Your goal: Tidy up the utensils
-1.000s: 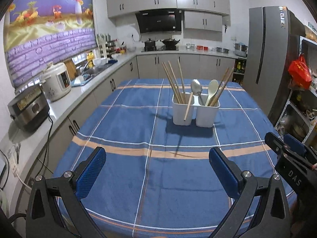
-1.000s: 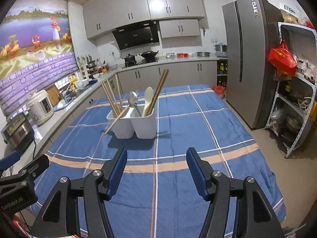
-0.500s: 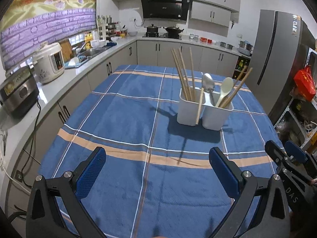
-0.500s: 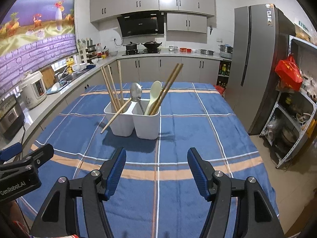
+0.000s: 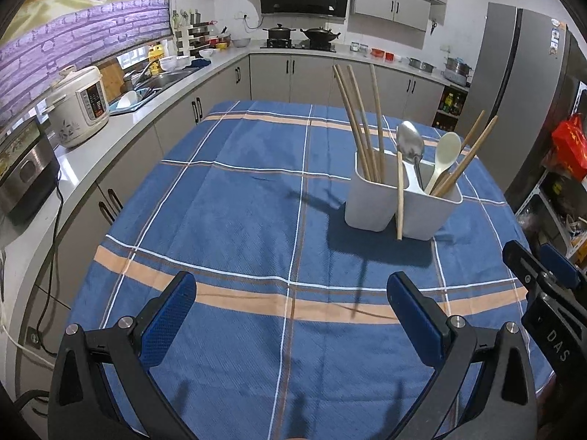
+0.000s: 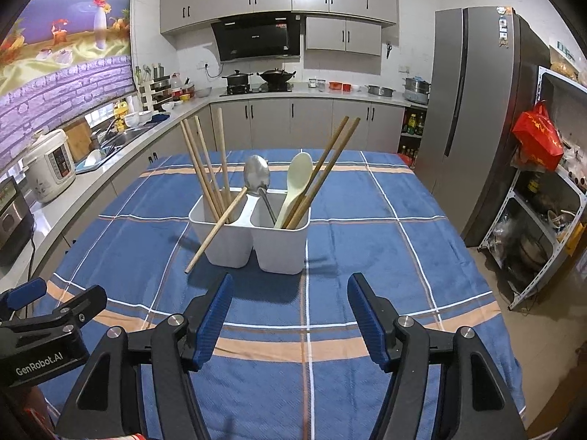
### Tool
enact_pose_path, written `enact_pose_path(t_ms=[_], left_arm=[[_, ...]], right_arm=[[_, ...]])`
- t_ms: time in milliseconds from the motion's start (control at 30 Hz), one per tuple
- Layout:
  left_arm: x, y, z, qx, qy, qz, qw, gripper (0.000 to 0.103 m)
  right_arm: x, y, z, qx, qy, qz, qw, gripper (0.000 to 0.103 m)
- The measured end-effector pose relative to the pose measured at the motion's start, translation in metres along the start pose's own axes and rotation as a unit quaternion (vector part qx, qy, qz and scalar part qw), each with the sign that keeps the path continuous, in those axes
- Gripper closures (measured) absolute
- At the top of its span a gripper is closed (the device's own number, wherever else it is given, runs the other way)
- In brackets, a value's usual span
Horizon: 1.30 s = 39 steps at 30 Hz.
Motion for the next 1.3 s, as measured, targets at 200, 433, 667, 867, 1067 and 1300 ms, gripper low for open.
enact_pose_path(t_ms=[200, 433, 667, 867, 1067, 1300], left_arm=[[0.002, 0.012, 0.000, -0.012, 0.010, -0.006, 0.9999, 0.000], [0.007, 0.021, -0.004, -0.024, 0.028, -0.014, 0.9992, 0.000], [0.011, 0.025, -0.008, -0.030, 0.042, -0.014, 0.9986, 0.000], [0.007, 0.030, -0.012, -0.040, 0.043, -0.012, 0.9982, 0.000], [0.007, 0.033, -0.016, -0.048, 0.045, -0.013, 0.9978, 0.000], [0.008, 0.021, -0.016, -0.036, 0.039, 0.004, 0.9986, 0.000]], right_arm=[[0.000, 0.009, -0.002, -0.009, 0.009, -0.007, 1.000, 0.033], [0.008, 0.014, -0.007, -0.019, 0.023, -0.020, 0.999, 0.033], [0.011, 0.019, -0.014, -0.032, 0.039, -0.026, 0.998, 0.033], [0.009, 0.025, -0.018, -0.041, 0.041, -0.027, 0.998, 0.033], [0.007, 0.024, -0.022, -0.042, 0.041, -0.028, 0.998, 0.033], [0.013, 0.021, -0.017, -0.031, 0.042, -0.016, 0.999, 0.033]])
Point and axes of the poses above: each gripper's, at about its wrist camera, not at the fingertips, and y roughly the way its jaws point, x to its right, z to its top, the point moved 2 cm from there along y, roughly the way its jaws point, and after that the axes turned 14 degrees about z, right-handed, at the moved point
